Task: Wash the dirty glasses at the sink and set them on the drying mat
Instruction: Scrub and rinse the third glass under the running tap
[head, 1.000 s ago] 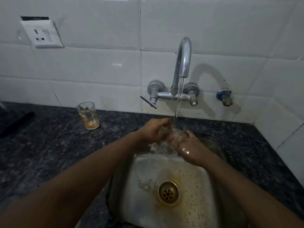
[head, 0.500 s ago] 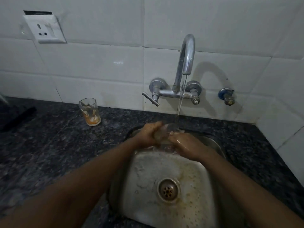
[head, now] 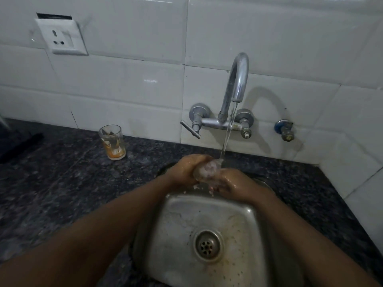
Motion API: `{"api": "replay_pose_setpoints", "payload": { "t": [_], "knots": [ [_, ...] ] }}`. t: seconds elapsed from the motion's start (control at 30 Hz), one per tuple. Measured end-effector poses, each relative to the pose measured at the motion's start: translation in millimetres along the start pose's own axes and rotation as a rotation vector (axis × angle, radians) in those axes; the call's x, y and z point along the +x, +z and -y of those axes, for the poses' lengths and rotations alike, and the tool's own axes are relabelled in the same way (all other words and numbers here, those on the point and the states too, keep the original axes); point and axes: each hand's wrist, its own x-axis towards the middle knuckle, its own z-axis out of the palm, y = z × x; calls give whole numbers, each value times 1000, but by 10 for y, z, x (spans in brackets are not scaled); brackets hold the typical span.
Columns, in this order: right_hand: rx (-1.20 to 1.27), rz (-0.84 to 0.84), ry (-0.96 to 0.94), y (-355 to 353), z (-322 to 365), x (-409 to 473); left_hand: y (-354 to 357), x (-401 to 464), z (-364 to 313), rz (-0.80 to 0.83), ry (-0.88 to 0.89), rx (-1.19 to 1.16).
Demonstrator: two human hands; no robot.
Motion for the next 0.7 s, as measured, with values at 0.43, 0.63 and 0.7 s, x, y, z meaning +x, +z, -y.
{"api": "replay_pose_setpoints", "payload": {
  "t": [0.43,0.63,0.7],
  "knots": [
    [-305,73,-95,251,-138,-69,85,25,-113,160,112,28],
    [343,-202,90,-14,-59,127,217,-78,-112,-35,-270,-164],
    [401,-296,149,-24,-9,200,347,-103,-191,-62,-333,-180]
  ]
}}
